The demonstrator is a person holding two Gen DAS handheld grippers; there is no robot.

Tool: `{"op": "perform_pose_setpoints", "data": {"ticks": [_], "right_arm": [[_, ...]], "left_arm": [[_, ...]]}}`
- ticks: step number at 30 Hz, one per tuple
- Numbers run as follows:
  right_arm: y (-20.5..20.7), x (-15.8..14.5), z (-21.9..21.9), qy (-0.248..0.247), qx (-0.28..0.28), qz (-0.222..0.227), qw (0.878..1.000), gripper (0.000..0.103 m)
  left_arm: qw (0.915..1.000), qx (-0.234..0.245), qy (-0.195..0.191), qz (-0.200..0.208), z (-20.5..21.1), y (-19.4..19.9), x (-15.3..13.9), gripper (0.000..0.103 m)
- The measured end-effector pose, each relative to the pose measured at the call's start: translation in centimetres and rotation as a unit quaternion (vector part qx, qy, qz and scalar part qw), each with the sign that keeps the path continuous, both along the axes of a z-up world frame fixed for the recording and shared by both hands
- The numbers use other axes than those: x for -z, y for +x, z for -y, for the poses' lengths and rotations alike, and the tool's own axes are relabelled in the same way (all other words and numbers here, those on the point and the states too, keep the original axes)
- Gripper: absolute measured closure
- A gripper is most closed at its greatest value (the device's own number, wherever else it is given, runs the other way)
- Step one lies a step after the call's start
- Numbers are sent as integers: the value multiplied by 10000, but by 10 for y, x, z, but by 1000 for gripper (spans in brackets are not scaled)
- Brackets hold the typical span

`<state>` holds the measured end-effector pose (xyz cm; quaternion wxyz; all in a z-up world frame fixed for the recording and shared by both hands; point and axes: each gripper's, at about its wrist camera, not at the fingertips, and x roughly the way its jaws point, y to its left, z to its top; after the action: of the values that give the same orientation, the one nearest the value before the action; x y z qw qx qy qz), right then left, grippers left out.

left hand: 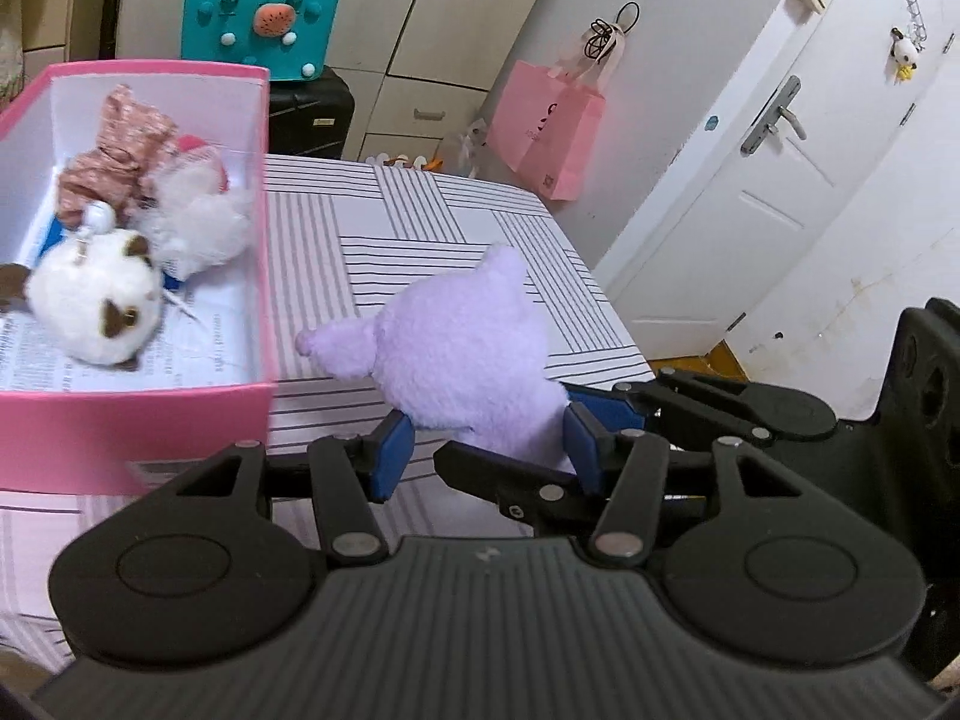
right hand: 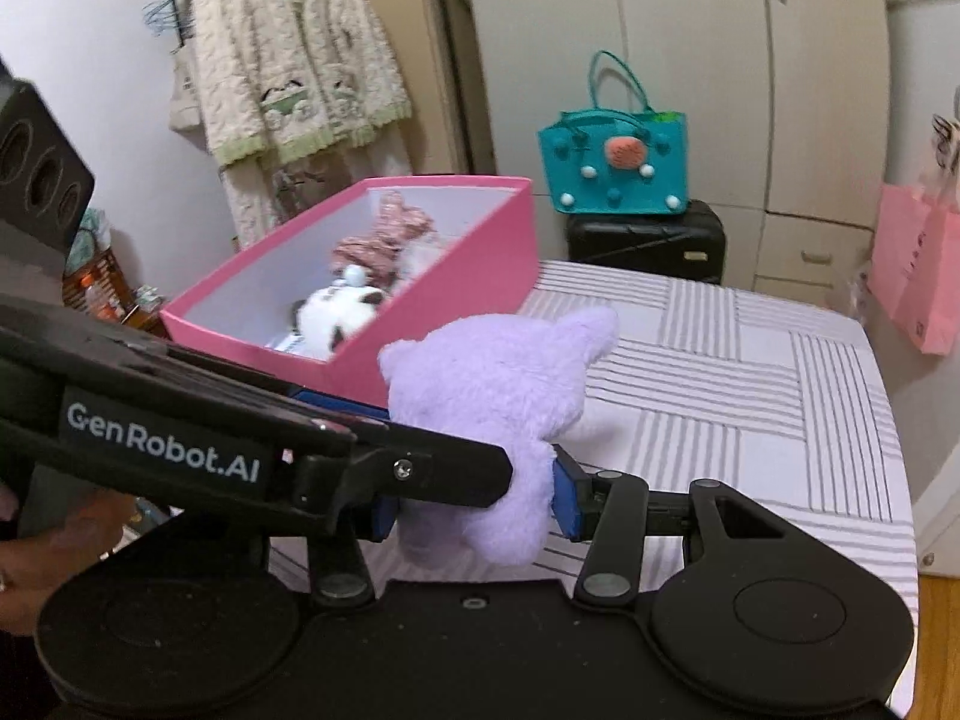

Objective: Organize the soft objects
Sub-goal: 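Carry the lilac plush with both grippers into the pink box and release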

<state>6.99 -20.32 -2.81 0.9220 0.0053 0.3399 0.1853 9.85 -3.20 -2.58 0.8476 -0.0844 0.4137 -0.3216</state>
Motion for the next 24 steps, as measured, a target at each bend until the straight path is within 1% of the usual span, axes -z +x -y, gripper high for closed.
{"op": "perform_pose_setpoints", "data": {"ticks": [3,6,9,11,12,15,18,22,24], "right_arm": [[-1,-13,-17,-97,-193,141,9997,49],[0,-27,-35,-204,-343,343,9986,49],[7,-39,-48,-182,-470,474,9976,49],[16,-44,-58,-123,-529,489,9973,49],[23,-46,-63,-122,-575,500,9970,49],[41,-47,-76,-173,-699,479,9963,49],[61,-47,-89,-147,-840,341,9958,49],[85,-49,-106,-267,-916,362,9948,49],[99,-50,-115,-359,-949,360,9942,49]], "left_arm": [[9999,27,50,84,-14,-1,-15,49],[9995,6,7,308,-33,-2,-31,49],[9989,-118,-76,448,-48,4,-40,49],[9985,-250,-157,453,-59,12,-42,49],[9984,-314,-234,419,-66,18,-42,50],[9975,-492,-488,127,-87,39,-38,51],[9957,-673,-639,13,-104,58,-36,51],[9923,-907,-843,-66,-120,82,-31,51],[9899,-1016,-965,-206,-126,97,-25,51]]}}
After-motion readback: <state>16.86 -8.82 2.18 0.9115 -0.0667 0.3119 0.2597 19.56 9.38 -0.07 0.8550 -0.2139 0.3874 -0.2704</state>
